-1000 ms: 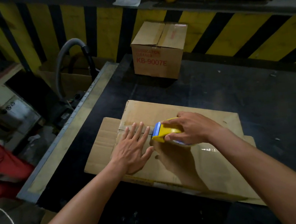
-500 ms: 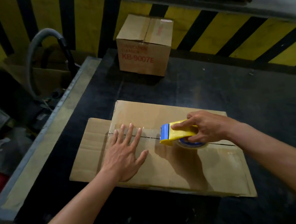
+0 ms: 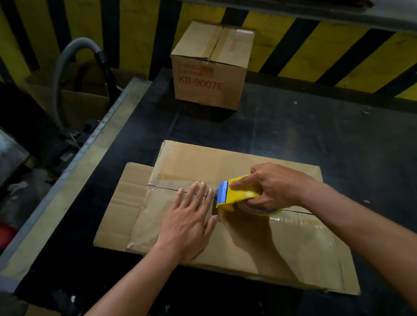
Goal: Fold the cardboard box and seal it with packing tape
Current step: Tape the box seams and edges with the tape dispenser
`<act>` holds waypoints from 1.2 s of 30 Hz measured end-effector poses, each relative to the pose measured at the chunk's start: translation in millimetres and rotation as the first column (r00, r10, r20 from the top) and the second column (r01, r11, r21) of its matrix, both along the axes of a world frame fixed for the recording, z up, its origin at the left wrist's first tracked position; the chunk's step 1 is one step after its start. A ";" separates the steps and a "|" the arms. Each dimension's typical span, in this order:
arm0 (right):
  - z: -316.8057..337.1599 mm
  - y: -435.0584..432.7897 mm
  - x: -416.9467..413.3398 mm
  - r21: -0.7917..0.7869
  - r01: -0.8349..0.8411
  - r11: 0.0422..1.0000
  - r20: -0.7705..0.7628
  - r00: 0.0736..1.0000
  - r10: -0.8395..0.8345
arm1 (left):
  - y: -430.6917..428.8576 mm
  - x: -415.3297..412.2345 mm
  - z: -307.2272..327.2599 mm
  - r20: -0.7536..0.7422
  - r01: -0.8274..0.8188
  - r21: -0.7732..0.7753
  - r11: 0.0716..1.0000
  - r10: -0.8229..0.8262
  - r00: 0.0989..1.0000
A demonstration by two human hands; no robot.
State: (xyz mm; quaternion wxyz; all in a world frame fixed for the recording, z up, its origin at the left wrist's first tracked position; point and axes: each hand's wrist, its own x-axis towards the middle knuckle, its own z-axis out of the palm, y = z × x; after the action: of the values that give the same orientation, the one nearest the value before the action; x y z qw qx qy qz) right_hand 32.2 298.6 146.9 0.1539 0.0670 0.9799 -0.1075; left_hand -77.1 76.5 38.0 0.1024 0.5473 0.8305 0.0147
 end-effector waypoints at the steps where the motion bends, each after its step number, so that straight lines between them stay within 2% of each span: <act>1: 1.9 1.5 0.6 -0.008 -0.006 1.000 0.003 1.000 0.006 | -0.7 -0.5 -0.3 -0.007 0.001 0.004 1.000 -0.001 1.000; 7: 12.7 11.0 20.0 -0.017 -0.060 0.998 0.010 0.998 0.060 | 1.9 0.3 -2.1 -0.013 -0.026 0.004 1.000 0.026 1.000; 12: 19.0 28.8 47.2 -0.003 -0.001 1.000 0.057 0.998 0.001 | 3.2 0.7 -1.8 -0.026 -0.030 0.014 0.999 0.030 0.999; 20: 2.9 29.2 47.5 -0.010 0.019 1.000 0.014 1.000 -0.019 | 15.2 16.2 13.5 -0.021 -0.063 -0.041 0.997 0.062 0.998; 25: 0.9 28.9 48.1 -0.009 0.048 0.999 0.009 0.999 -0.048 | 35.7 43.1 8.1 0.041 -0.010 -0.022 1.000 0.011 0.999; 36: 22.0 39.2 57.4 0.021 -0.026 0.999 0.024 0.999 0.026 | 35.9 43.6 -1.6 0.007 -0.031 0.003 1.000 0.031 1.000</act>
State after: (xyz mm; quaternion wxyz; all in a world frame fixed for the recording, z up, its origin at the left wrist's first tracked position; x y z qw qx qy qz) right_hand 89.6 337.8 168.9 0.1662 0.0571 0.9799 -0.0945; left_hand -33.5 112.4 36.4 0.1044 0.5346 0.8384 0.0194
